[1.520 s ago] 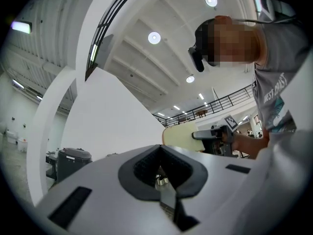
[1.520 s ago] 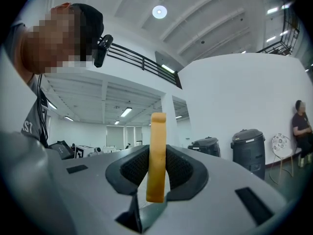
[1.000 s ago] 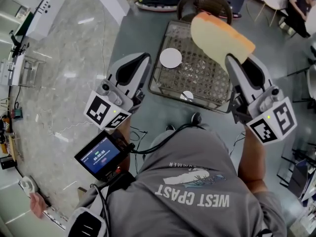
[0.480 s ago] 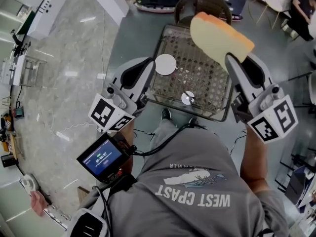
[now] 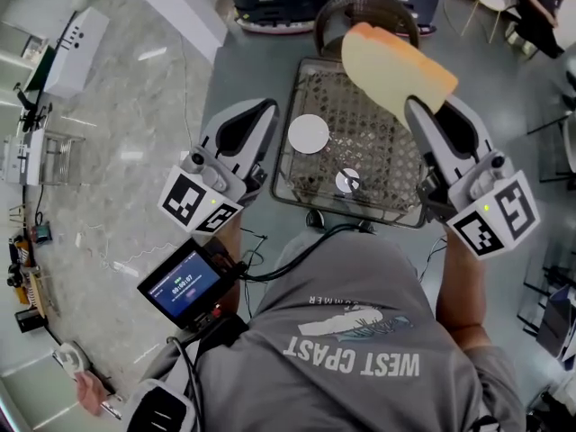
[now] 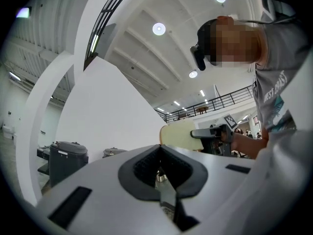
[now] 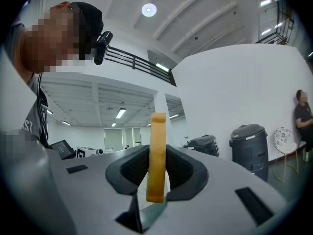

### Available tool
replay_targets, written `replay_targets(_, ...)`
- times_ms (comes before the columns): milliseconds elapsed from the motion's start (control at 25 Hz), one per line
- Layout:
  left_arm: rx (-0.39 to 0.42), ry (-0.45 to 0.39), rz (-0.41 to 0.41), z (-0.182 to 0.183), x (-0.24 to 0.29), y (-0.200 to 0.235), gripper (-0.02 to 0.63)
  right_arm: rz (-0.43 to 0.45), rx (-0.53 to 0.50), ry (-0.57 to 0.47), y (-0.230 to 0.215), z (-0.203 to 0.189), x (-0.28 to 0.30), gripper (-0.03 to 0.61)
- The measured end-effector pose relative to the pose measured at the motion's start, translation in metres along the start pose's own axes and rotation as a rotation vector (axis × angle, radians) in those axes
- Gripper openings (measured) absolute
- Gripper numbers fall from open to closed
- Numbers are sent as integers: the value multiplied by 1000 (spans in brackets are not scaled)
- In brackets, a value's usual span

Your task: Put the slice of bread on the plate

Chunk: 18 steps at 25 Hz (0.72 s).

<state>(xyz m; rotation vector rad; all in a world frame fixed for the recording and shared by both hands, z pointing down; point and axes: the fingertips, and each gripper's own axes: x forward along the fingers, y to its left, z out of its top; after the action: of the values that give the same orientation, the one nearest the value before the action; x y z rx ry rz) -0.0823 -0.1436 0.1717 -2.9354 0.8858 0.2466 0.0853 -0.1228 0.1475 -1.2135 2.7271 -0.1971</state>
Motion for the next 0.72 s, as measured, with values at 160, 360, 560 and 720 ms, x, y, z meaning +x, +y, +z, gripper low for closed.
replay_targets(160, -13, 15, -15, -7, 6, 14, 6, -17, 14, 12, -8, -9, 11, 89)
replay_targets(360, -30, 22, -44, -14, 5, 13, 6, -52, 17, 16, -8, -13, 9, 89)
replay_targets(560, -44, 12, -55, -24, -4, 16, 6, -66, 1, 24, -1, -21, 11, 89)
replay_targets(720, -51, -1, -64, -30, -9, 13, 6, -74, -12, 32, 4, -27, 7, 89)
